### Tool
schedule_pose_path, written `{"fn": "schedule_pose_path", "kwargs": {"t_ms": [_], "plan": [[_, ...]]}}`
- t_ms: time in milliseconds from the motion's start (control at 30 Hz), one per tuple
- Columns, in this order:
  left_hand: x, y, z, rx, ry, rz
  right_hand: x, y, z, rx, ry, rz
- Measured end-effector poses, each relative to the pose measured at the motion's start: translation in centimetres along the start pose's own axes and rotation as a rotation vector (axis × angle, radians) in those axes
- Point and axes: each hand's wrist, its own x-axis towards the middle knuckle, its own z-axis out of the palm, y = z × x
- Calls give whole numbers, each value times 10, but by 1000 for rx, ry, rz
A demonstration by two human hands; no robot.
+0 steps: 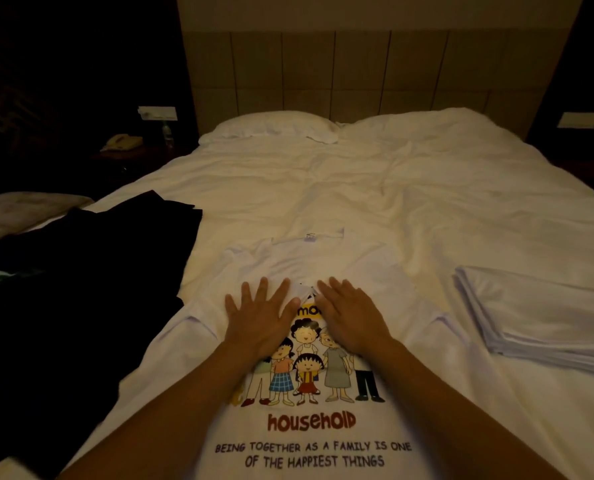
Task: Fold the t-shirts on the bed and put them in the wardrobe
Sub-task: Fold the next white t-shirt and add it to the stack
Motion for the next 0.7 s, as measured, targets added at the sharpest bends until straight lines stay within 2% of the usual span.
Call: {"fn": "schedule_pose_path", "kwargs": {"t_ms": [100,167,267,467,567,633,700], "plan": [[7,-1,-8,-28,-8,1,2,-3,-14,213,109,40],[13,-2,-16,-35,151,41,13,2,-24,357,254,86],[38,-12,-35,-142,344,67,46,26,-34,281,353,139],[127,-43,-48,-193,306,1,110,78,-42,64,306,168],[158,-49,-44,-215,238,-46,133,94,-35,0,321,168],[172,-50,-38,-186,198,-30,147,102,-31,-18,339,185],[184,-49,-33,-141,232,-6,158,110,-28,-17,337,202]]}}
